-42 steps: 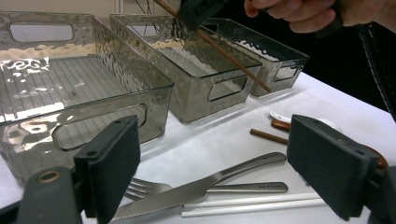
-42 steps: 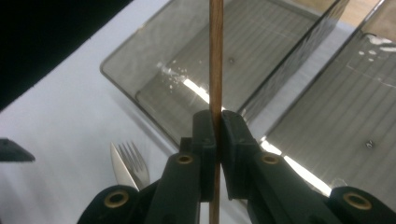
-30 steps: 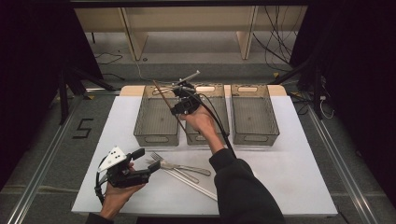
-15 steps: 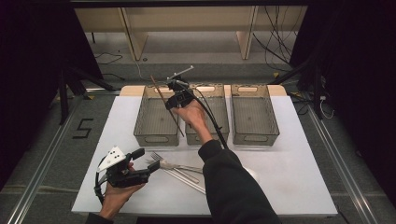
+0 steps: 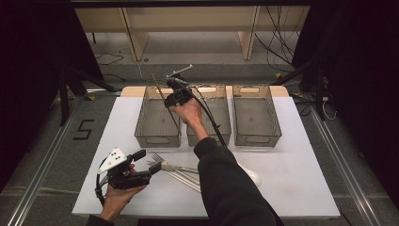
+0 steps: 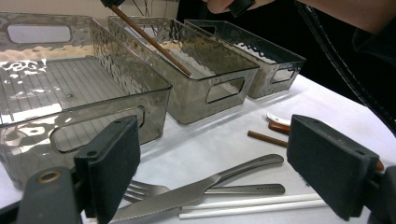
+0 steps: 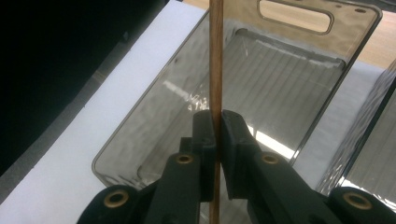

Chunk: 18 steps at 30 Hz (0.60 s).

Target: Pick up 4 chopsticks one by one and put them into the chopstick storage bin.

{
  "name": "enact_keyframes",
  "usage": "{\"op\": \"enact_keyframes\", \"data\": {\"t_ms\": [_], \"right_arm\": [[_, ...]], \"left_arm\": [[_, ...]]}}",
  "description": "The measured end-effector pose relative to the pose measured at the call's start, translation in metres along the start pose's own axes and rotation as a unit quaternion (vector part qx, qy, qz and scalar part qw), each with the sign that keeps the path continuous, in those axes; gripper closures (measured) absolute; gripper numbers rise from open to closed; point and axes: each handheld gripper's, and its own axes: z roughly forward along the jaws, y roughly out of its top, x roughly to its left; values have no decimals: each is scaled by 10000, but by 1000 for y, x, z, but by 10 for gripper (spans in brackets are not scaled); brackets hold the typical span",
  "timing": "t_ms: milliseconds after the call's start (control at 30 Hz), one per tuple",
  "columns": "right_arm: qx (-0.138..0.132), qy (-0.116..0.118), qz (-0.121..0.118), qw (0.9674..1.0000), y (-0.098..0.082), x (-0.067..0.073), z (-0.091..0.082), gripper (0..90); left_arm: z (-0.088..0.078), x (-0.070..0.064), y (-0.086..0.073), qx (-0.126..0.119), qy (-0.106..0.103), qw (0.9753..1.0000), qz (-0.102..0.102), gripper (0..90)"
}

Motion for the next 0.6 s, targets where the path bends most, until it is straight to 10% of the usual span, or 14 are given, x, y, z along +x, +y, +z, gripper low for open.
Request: {"op": "enact_keyframes", "data": {"t_ms": [600], "right_arm": [[-133, -43, 129, 9998, 6, 2, 10, 852]], "left_arm": [[0, 0, 0, -4, -30, 10000, 4, 170]]}}
